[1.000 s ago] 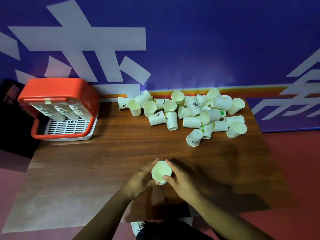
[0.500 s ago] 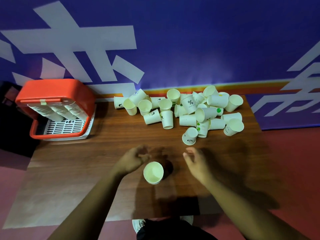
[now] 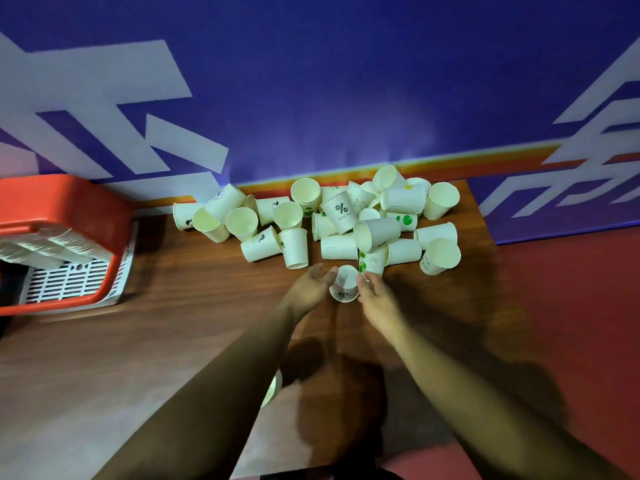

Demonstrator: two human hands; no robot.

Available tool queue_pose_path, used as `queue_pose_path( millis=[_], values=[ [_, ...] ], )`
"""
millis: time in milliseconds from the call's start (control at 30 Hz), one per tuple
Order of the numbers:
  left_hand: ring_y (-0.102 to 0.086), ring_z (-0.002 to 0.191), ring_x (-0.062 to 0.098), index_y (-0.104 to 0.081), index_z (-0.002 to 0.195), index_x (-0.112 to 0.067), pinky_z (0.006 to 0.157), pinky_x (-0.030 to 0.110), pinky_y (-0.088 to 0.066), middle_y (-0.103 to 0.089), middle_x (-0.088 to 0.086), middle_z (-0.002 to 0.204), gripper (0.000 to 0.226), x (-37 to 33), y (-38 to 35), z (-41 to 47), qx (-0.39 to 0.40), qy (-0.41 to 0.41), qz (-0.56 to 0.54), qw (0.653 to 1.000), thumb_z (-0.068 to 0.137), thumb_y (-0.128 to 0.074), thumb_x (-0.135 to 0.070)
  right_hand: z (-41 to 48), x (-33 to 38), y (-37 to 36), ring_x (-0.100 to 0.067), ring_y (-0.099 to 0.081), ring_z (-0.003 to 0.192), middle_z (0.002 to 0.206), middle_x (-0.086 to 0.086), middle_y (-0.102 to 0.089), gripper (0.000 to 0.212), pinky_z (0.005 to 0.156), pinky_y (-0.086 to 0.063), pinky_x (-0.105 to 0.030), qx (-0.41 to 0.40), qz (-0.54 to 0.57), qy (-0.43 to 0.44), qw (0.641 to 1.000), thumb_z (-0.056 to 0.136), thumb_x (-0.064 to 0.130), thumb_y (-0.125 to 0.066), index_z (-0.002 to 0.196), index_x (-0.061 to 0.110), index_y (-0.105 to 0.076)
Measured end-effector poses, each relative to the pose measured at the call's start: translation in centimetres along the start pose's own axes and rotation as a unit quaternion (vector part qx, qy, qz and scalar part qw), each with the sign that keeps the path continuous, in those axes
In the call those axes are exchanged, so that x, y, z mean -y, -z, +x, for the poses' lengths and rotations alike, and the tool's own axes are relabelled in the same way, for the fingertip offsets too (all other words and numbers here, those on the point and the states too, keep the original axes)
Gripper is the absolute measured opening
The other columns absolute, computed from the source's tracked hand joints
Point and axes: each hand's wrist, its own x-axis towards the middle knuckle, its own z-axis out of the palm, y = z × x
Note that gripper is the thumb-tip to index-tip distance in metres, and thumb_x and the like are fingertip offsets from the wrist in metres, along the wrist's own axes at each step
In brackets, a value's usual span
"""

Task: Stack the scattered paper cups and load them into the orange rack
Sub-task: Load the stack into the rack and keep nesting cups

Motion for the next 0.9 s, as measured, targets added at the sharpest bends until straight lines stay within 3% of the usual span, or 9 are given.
queue_pose_path(
  millis=[67, 233, 333, 467, 567, 667, 767, 833, 900],
  values=[
    [-0.036, 0.144, 0.02, -0.037, 0.153, -0.021, 0.119, 0.041, -0.029, -0.035, -0.001, 0.16, 0.071, 0.1, -0.5, 1.0, 0.013, 0.018, -0.041, 0.999, 0.096, -0.045, -0.063, 1.0, -0.1, -0.1, -0.025, -0.057, 0.121, 0.137, -0.001, -0.054, 0.081, 0.105, -0.044, -0.05, 0.029, 0.037, -0.028, 0.998, 0.08, 0.078, -0.036, 0.143, 0.028, -0.042],
    [-0.064, 0.115, 0.02, -0.066, 0.124, -0.024, 0.109, 0.049, -0.044, -0.069, 0.0, 0.124, 0.058, 0.6, -1.7, 1.8, 0.004, 0.048, -0.168, 0.985, 0.09, -0.051, -0.068, 1.0, 0.9, 0.2, -0.029, -0.065, 0.107, 0.125, 0.002, -0.052, 0.05, 0.101, -0.049, -0.047, 0.07, 0.15, -0.083, 0.983, 0.099, 0.054, -0.037, 0.142, 0.027, -0.042],
    [-0.07, 0.104, 0.028, -0.062, 0.122, -0.016, 0.093, 0.041, -0.052, -0.069, 0.009, 0.116, 0.046, 0.8, -2.2, 1.0, -0.038, 0.085, -0.275, 0.957, 0.097, -0.054, -0.053, 1.2, 0.2, 0.4, -0.033, -0.068, 0.1, 0.126, -0.002, -0.051, 0.051, 0.093, -0.055, -0.046, 0.051, 0.196, -0.102, 0.974, 0.095, 0.057, -0.046, 0.136, 0.027, -0.043],
    [-0.071, 0.084, 0.025, -0.061, 0.121, -0.004, 0.076, 0.038, -0.053, -0.071, 0.015, 0.105, 0.043, 1.5, -2.6, -0.1, -0.037, 0.09, -0.335, 0.937, 0.099, -0.057, -0.04, 0.8, -0.7, 0.5, -0.027, -0.066, 0.099, 0.119, -0.007, -0.057, 0.042, 0.073, -0.061, -0.035, 0.005, 0.167, -0.098, 0.981, 0.087, 0.051, -0.064, 0.111, 0.019, -0.05],
    [-0.07, 0.09, 0.025, -0.058, 0.121, -0.004, 0.078, 0.036, -0.056, -0.069, 0.013, 0.103, 0.049, 1.4, -2.6, -0.6, -0.049, 0.08, -0.313, 0.945, 0.094, -0.064, -0.044, 0.3, -0.6, 1.1, -0.024, -0.068, 0.095, 0.111, -0.008, -0.061, 0.04, 0.069, -0.06, -0.032, 0.003, 0.167, -0.075, 0.983, 0.081, 0.045, -0.073, 0.101, 0.017, -0.052],
    [-0.071, 0.1, 0.028, -0.055, 0.123, -0.002, 0.089, 0.045, -0.059, -0.07, 0.015, 0.111, 0.058, 0.6, -2.3, -0.8, -0.037, 0.061, -0.323, 0.944, 0.086, -0.075, -0.043, -0.6, -0.4, 2.6, -0.028, -0.07, 0.09, 0.112, -0.016, -0.065, 0.038, 0.068, -0.057, -0.034, 0.063, 0.227, -0.049, 0.971, 0.077, 0.038, -0.077, 0.1, 0.015, -0.057],
    [-0.07, 0.093, 0.026, -0.06, 0.117, 0.002, 0.089, 0.045, -0.058, -0.071, 0.017, 0.102, 0.04, -1.0, -2.3, -1.1, -0.019, 0.019, -0.32, 0.947, 0.091, -0.071, -0.026, -1.0, 0.1, 4.7, -0.019, -0.068, 0.085, 0.109, -0.01, -0.067, 0.02, 0.072, -0.057, -0.029, 0.095, 0.176, 0.0, 0.98, 0.089, 0.027, -0.07, 0.103, 0.015, -0.061],
    [-0.069, 0.099, 0.027, -0.059, 0.122, -0.001, 0.093, 0.046, -0.055, -0.07, 0.018, 0.111, 0.048, -1.6, -2.3, -0.5, -0.03, -0.009, -0.312, 0.95, 0.086, -0.076, -0.026, -0.2, 0.5, 6.5, -0.009, -0.064, 0.086, 0.101, 0.0, -0.066, 0.017, 0.072, -0.05, -0.013, 0.034, 0.11, 0.051, 0.992, 0.092, 0.027, -0.065, 0.104, 0.015, -0.061],
    [-0.068, 0.11, 0.029, -0.056, 0.128, -0.007, 0.099, 0.049, -0.054, -0.067, 0.018, 0.122, 0.067, -2.2, -2.1, -0.4, -0.041, -0.028, -0.292, 0.955, 0.073, -0.085, -0.035, 1.3, 0.2, 8.6, -0.009, -0.059, 0.091, 0.1, 0.003, -0.061, 0.022, 0.076, -0.045, -0.011, -0.092, 0.002, 0.107, 0.99, 0.089, 0.026, -0.068, 0.105, 0.013, -0.06]
  ],
)
